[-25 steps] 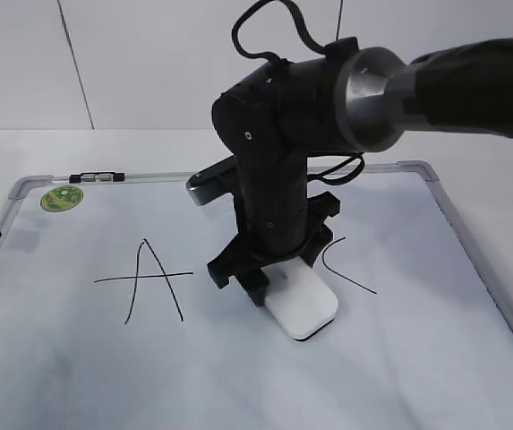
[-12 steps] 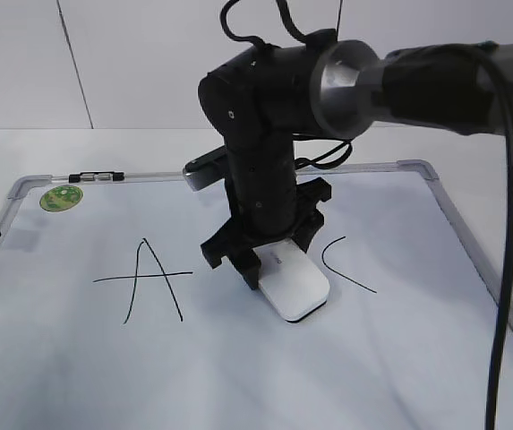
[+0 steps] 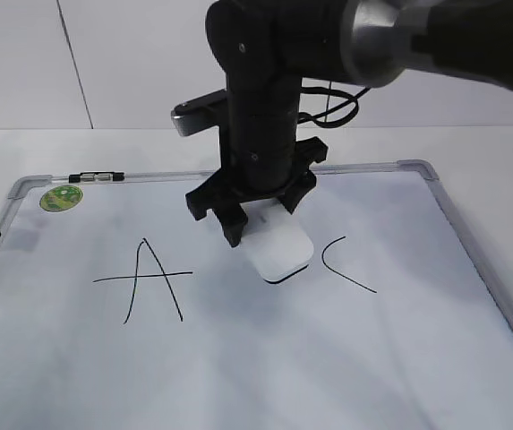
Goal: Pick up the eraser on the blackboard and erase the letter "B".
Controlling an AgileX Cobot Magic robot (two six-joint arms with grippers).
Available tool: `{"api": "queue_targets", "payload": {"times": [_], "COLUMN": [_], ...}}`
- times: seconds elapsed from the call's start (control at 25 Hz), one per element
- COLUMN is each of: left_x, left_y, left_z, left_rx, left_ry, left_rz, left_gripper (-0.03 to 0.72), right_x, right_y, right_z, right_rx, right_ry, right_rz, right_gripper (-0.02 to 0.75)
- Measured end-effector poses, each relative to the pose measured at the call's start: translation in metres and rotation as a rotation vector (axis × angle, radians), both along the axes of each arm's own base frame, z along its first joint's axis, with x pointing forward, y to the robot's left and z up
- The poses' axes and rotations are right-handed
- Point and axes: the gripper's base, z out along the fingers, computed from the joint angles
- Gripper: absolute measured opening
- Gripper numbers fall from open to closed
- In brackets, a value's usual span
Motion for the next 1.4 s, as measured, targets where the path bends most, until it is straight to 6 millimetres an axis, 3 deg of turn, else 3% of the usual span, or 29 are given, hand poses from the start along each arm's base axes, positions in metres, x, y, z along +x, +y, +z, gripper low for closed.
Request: {"api": "queue_targets", "payload": {"times": [0.12,0.28,0.72,1.0,1.4], "left_x": [0.000,0.000,0.000,0.000,0.000], "left_y": [0.000,0.000,0.000,0.000,0.000], "left_z": [0.000,0.000,0.000,0.000,0.000], "left_rx": [0.000,0.000,0.000,0.002,0.001], "left_ry": [0.000,0.000,0.000,-0.002,-0.005], "left_rz": [0.000,0.000,0.000,-0.001,0.000], "left_gripper": [0.031,0.031,0.031,0.031,0.031], "right_x": [-0.002,-0.003,-0.011,-0.016,-0.003], "right_y": [0.000,0.003,0.026,0.034,0.020], "right_z": [0.008,0.003,-0.050,-0.051,-0.052], "right_rx": [0.020,0.039,0.015,-0.039,-0.024], "right_ry": [-0.005,0.026,0.164,0.121,0.137], "right_rz": [-0.001,-0.008,0.042,0.092,0.034], "right_gripper": [0.548,0.548,0.548,0.548,0.548]}}
